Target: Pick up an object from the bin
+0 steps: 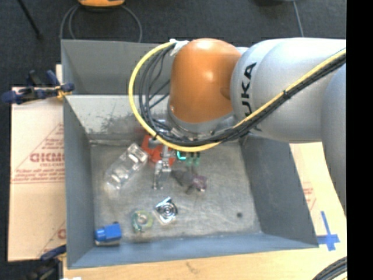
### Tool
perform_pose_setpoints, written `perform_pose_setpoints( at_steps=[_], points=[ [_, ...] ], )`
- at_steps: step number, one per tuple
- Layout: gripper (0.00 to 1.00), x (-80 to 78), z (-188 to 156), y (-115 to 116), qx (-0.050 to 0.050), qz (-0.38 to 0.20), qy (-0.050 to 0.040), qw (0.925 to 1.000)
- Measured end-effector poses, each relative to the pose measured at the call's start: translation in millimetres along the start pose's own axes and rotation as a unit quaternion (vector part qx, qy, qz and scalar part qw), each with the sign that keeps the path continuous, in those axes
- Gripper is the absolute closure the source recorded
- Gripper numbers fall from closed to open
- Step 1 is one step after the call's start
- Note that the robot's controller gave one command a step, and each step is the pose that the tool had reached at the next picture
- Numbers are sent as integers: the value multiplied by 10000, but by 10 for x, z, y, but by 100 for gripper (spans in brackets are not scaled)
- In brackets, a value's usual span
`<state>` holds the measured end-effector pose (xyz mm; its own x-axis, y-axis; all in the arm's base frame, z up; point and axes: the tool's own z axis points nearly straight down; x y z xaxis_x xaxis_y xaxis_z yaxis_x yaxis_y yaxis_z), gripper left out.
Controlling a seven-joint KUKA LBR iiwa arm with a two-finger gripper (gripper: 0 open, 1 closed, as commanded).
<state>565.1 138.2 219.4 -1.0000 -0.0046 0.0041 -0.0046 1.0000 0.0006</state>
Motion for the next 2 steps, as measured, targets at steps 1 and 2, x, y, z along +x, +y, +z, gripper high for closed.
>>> perform_pose_setpoints(
  at_steps=[1,2],
  points=[
    [0,-507,1175,-768,-31,1014,-199,9946],
    [0,-565,1237,-723,-45,1661,-205,9859]
  ],
)
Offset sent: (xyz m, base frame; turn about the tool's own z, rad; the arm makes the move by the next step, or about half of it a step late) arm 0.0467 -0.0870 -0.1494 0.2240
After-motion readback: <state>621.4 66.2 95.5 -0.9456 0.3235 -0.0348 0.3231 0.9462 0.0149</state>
